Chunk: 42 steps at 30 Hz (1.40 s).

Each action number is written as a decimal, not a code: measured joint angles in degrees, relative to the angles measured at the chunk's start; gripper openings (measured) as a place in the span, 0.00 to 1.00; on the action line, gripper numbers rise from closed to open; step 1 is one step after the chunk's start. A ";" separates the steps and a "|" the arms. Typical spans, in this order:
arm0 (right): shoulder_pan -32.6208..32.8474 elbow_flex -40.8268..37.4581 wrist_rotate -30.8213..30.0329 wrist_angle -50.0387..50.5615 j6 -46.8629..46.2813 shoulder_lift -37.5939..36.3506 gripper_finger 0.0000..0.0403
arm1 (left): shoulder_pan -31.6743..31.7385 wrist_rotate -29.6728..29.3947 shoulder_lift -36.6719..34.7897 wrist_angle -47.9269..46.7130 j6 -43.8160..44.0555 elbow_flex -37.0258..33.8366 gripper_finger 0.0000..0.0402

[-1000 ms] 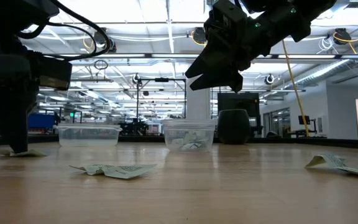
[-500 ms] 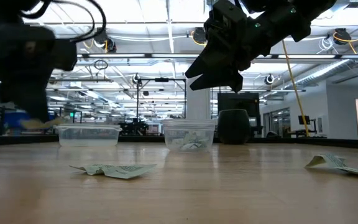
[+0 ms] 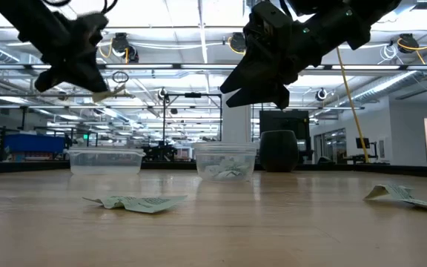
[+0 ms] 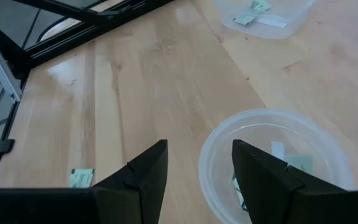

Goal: Pick and place items into bin
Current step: Put the stevia packet into the left transparent bin, then put the stevia packet into the right transparent bin

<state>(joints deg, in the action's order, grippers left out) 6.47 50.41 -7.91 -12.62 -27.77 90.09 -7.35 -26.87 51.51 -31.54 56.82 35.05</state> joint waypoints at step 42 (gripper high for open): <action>17.35 -3.87 21.28 16.58 0.13 -9.42 0.43 | 15.97 17.58 3.99 29.99 -3.11 0.02 0.45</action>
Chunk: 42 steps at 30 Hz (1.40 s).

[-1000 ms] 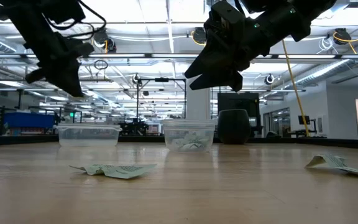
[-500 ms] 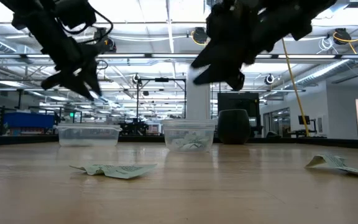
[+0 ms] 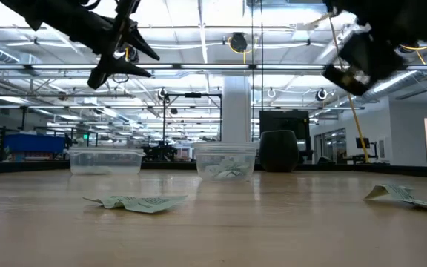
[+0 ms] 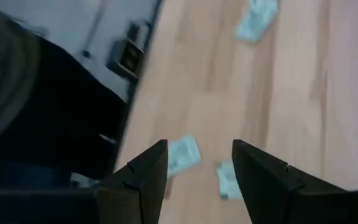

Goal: Pick and place items into bin
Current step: Put the stevia packet into the right transparent bin

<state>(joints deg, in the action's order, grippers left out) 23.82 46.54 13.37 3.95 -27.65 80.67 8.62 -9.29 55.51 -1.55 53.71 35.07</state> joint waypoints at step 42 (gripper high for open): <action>4.75 -4.26 -13.98 -9.09 9.64 15.62 0.45 | -3.26 -2.76 0.00 -0.33 -0.63 0.00 0.45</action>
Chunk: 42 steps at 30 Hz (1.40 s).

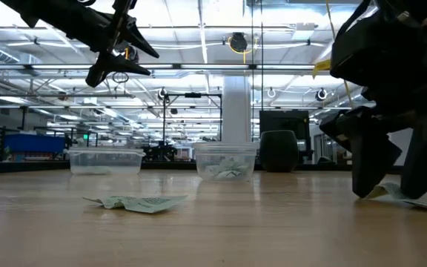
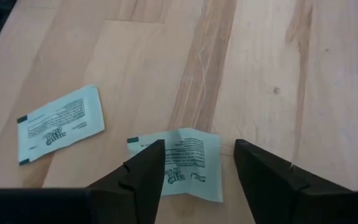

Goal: Pick and place items into bin
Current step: Put the stevia packet into the right transparent bin

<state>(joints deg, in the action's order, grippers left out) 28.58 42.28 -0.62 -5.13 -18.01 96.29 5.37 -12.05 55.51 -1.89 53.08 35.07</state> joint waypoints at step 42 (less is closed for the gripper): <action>-16.88 5.80 -5.60 -7.27 8.53 -11.24 0.03 | 0.00 -0.04 0.00 0.09 -0.24 0.00 0.45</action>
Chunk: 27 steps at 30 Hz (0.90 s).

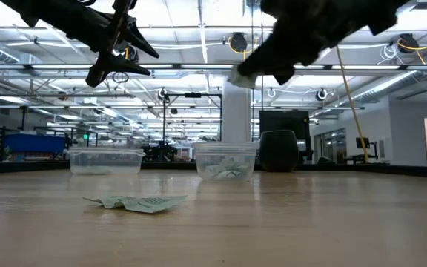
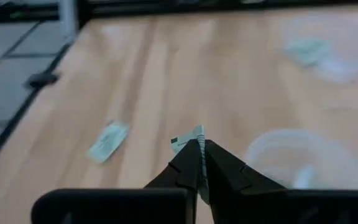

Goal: Pick and place items into bin
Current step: Put the stevia packet into the right transparent bin

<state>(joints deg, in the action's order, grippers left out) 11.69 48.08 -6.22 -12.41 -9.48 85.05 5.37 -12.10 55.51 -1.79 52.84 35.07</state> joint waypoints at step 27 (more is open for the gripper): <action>-10.93 0.61 3.41 -1.87 -0.19 5.82 0.28 | 0.25 -1.50 0.00 1.25 0.88 0.00 0.45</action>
<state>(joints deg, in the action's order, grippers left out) 0.76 48.69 -2.81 -14.27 -9.67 90.87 5.61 -13.60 55.51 -0.54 53.72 35.07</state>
